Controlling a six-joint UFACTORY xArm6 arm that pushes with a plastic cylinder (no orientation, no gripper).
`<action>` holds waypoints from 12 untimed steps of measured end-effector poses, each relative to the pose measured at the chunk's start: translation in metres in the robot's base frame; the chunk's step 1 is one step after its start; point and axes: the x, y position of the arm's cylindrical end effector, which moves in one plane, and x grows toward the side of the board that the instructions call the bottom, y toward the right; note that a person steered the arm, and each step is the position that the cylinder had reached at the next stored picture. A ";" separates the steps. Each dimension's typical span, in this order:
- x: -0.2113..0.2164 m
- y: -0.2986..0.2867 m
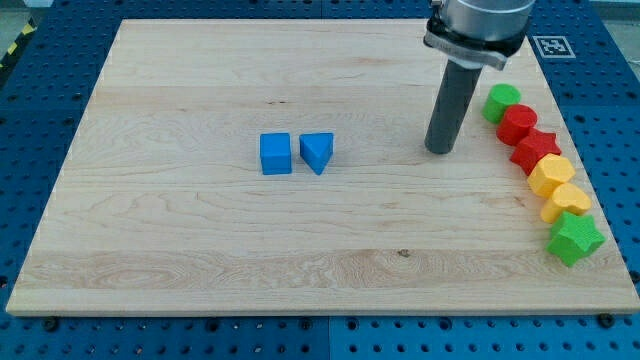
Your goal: Move the blue tringle towards the center of the board
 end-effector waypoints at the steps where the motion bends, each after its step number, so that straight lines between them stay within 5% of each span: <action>1: 0.024 -0.005; 3: 0.075 -0.067; 12: 0.039 -0.128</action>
